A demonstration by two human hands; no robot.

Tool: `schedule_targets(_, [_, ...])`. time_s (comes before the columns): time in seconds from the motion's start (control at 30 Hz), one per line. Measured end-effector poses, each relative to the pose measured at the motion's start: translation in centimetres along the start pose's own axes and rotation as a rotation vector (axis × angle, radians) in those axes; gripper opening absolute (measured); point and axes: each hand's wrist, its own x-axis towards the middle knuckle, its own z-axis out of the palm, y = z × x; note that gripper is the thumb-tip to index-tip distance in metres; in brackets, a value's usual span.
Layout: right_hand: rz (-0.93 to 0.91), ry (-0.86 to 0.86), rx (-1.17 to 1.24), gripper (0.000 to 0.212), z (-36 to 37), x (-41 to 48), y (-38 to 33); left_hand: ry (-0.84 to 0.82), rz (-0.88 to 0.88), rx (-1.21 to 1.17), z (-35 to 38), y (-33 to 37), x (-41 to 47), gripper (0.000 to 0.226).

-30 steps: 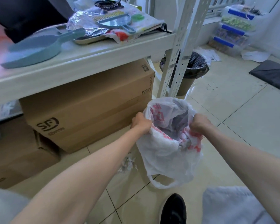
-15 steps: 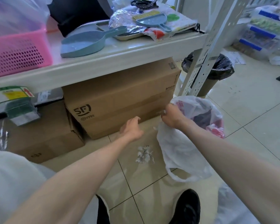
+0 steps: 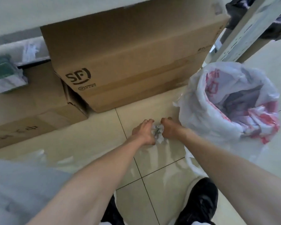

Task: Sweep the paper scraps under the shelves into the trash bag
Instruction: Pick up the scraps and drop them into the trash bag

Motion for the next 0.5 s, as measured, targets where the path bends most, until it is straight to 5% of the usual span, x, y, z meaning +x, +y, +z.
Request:
schedule_targets(0.23, [-0.040,0.103,-0.030,0.059,3.1,1.4,0.7,0.068,0.025,-0.015,2.6,-0.9,2.6,0.083])
schedule_targets(0.5, [-0.041,0.130,0.158,0.018,3.6,2.0,0.4,0.111,-0.019,-0.142,2.7,-0.4,2.6,0.031])
